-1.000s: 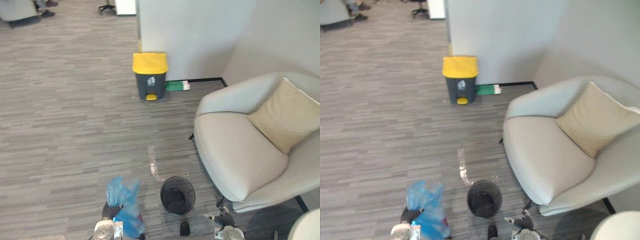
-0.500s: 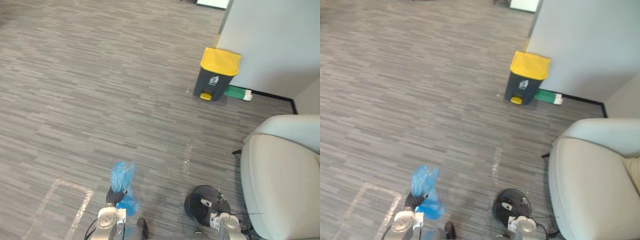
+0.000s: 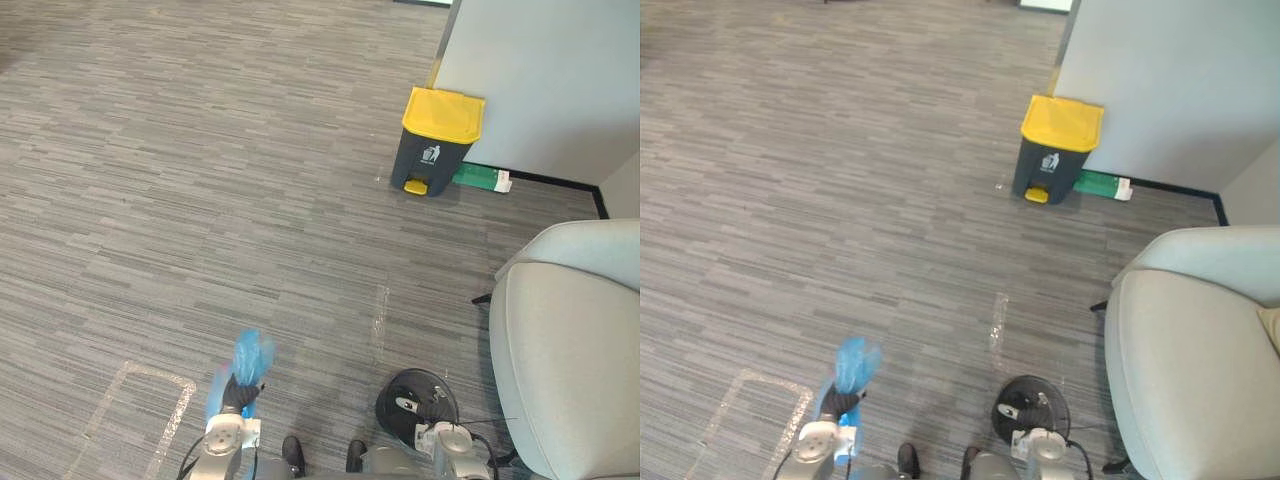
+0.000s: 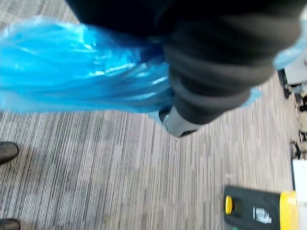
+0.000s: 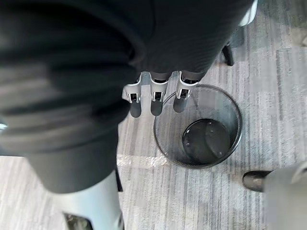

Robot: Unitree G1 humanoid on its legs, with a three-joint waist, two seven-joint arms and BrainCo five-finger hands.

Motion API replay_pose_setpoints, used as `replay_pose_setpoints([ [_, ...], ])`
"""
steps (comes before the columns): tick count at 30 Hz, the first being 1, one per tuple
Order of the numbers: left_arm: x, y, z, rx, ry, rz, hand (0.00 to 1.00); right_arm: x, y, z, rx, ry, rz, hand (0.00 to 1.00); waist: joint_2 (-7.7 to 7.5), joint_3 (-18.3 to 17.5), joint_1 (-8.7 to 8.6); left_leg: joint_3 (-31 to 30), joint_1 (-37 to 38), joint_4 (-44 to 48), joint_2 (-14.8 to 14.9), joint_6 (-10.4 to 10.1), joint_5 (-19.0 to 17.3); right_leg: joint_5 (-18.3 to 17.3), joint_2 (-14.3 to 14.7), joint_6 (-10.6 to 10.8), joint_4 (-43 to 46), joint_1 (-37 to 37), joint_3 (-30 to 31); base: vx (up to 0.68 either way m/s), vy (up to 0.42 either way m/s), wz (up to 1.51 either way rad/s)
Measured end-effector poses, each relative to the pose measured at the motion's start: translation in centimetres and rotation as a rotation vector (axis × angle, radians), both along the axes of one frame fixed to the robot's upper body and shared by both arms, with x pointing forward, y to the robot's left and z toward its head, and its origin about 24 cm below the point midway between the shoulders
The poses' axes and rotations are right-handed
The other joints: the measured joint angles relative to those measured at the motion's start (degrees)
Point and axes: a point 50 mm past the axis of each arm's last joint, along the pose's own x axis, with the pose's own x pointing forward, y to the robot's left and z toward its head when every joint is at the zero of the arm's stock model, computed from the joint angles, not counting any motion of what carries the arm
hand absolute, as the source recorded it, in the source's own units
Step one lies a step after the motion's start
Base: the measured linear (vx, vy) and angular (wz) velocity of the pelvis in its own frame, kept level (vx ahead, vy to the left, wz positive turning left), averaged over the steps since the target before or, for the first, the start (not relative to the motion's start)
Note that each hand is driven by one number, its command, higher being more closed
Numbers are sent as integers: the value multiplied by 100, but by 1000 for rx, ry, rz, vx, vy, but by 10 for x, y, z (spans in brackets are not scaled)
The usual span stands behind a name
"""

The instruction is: Gather rubbish on tea table into small bin, then transfer packed bag to large trash can.

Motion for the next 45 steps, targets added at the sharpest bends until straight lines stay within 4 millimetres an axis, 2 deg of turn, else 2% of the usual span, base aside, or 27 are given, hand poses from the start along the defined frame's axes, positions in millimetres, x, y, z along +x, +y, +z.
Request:
replay_pose_setpoints([
  [3, -4, -5, -2, -19, 10, 5, 100, 0, -3, 0, -7, 1, 1, 0, 34, -19, 94, 286, -80, 412, 91, -6, -16, 2, -1, 4, -53, 86, 311, 68, 26, -50],
  [8, 3, -8, 3, -27, -20, -1, 100, -2, -7, 0, -10, 6, -25, 0, 170, -51, 139, 319, 17, -93, 66, -2, 4, 305, 115, 32, -610, 82, 448, 46, 62, -16],
  [11, 8, -8, 5, -28, -34, -3, 100, -3, -7, -1, -11, 20, -27, 0, 48, 123, 212, -126, -365, 586, -30, 12, -300, 420, -47, 42, -950, 438, 558, 41, 94, -12],
  [12, 6, -10, 4, -33, -29, 0, 100, -2, -9, 0, -19, 17, -28, 0, 101, 148, 226, -502, -480, 303, -11, -130, -290, 350, -32, 38, -1014, 484, 642, 9, 149, -52],
  [13, 5, -12, 3, -40, -26, 2, 100, -1, -15, 1, -38, 19, -24, 0, 341, 158, 291, -774, -508, -178, 190, -191, -90, 248, 86, 155, -988, 460, 787, 14, 180, -54],
  [14, 4, -13, 3, -41, -25, 5, 100, 0, -16, 2, -44, 16, -21, 0, 415, 153, 304, -825, -523, -285, 255, -192, -42, 210, 124, 210, -971, 457, 832, 82, 253, -61],
  [15, 2, -11, 2, -36, -20, 12, 100, 1, -19, 2, -64, 21, -7, 0, 464, 118, 306, -772, -581, -145, 279, -198, 88, 88, 98, 345, -853, 409, 1020, 184, 287, -53],
  [17, 4, -9, 4, -28, -27, 10, 100, 0, -15, 1, -70, 29, 12, 0, 382, 11, 307, -555, -671, -1, 110, -72, -212, -160, -123, 532, -517, 173, 1236, 235, 276, -45],
  [19, 4, -7, 4, -21, -24, 7, 100, -3, -8, -1, -56, 38, 22, 0, 199, -18, 280, -383, -621, 10, -139, 40, -446, -382, -373, 759, 358, -214, 1394, 246, 210, -27],
  [21, 3, -5, 3, -9, -10, -1, 100, -7, 0, -4, -34, 55, 20, 0, 87, 69, 248, -271, -194, -120, -273, 148, -577, -243, -447, 893, 2140, -843, 1591, 365, 221, -21],
  [22, 3, -2, 3, 1, -7, -4, 100, -9, 5, -5, -19, 62, 18, 0, 41, 134, 220, -201, 174, -189, -286, 250, -642, -40, -450, 815, 3177, -1168, 1609, 552, 181, -13],
  [23, 3, 1, 3, 16, -7, -3, 100, -7, 8, -5, -12, 52, 22, 0, 57, 153, 187, -195, 534, -347, -293, 271, -698, -160, -450, 611, 3866, -1493, 1410, 415, 97, -10],
  [24, 3, 3, 4, 23, -10, 2, 100, -5, 9, -4, -12, 47, 25, 0, 55, 153, 180, -197, 646, -449, -290, 271, -698, -209, -439, 528, 3953, -1572, 1305, 524, 57, -14],
  [25, 7, 6, 6, 35, -24, 11, 100, 2, 9, -1, -15, 28, 33, 0, 78, 178, 168, -200, 1013, -760, -240, 271, -698, -368, -362, 312, 3913, -1826, 906, 266, 12, -14],
  [27, 12, 6, 8, 35, -37, 9, 100, 10, 10, 1, -20, 11, 51, 0, 160, 278, 165, -204, 1353, -956, -94, 271, -698, -453, -141, 211, 3298, -2026, 455, 487, -21, -9],
  [29, 16, 7, 11, 26, -50, 20, 100, 15, 11, 3, -22, -1, 62, 0, 168, 325, 112, -264, 1573, -1049, -11, 271, -698, -246, 87, 116, 2162, -2236, -13, 461, -51, 14],
  [30, 17, 9, 11, 30, -51, 23, 100, 15, 13, 3, -23, 0, 75, 0, 48, 297, 67, -341, 1721, -1112, -99, 243, -714, 347, 228, 63, 1102, -2156, -106, 535, -88, 41],
  [31, 15, 11, 9, 36, -38, 25, 100, 4, 9, -1, -28, 27, 69, 0, -147, 232, 21, -513, 1920, -1134, -279, 40, -849, 1329, 248, -702, 486, -2106, 66, 537, -81, 30],
  [32, 15, 6, 6, 18, -27, 35, 100, 6, 3, 1, -43, 25, 69, 0, 59, 266, 27, -579, 1986, -1112, -143, -12, -939, 1245, 301, -607, 740, -2122, -20, 613, -89, 28],
  [34, 19, -3, 8, -11, -45, 28, 100, 13, -6, 6, -62, -5, 50, 0, 255, 269, -51, -683, 1786, -373, 88, -135, -868, 694, 378, -653, 865, -1956, -178, 480, -81, 18],
  [35, 19, -4, 9, -13, -46, 27, 100, 12, -6, 5, -59, -3, 44, 0, 273, 281, -51, -694, 1694, -116, 130, -182, -838, 631, 395, -654, 850, -1856, -220, 499, -130, 28],
  [37, 18, -10, 11, -42, -62, 38, 100, 2, 1, 2, -39, 12, 46, 0, 286, 321, -6, -558, 947, 2376, 657, -379, -410, 459, 570, -676, 329, -854, -279, 477, -119, 25],
  [39, 19, -16, 15, -73, -88, 47, 100, 1, 6, 5, -33, -12, 52, 0, 205, 344, 93, -226, 259, 3446, 938, -185, -769, 404, 598, -724, -33, -262, -198, 475, -56, -10],
  [41, 20, -21, 18, -98, -103, 34, 100, 6, 6, 7, -33, -34, 52, 0, 119, 306, 245, -114, -333, 3227, 956, -10, -951, 383, 577, -692, -362, 23, -14, 357, -5, -43],
  [42, 22, -22, 19, -102, -108, 35, 100, 8, 7, 8, -27, -41, 41, 0, 115, 309, 310, -184, -633, 2583, 896, 5, -962, 373, 562, -652, -482, 172, 108, 239, 37, -40],
  [44, 18, -22, 16, -111, -96, 52, 100, 10, 5, 8, -21, -44, 12, 0, 121, 319, 345, -494, -896, 1486, 707, -44, -916, 295, 518, -542, -544, 338, 305, 305, 102, -50],
  [45, 14, -24, 14, -116, -84, 59, 100, 11, 4, 9, -23, -46, 3, 0, 112, 327, 370, -755, -932, 727, 542, -169, -751, 212, 459, -434, -592, 432, 475, 299, 146, -66],
])
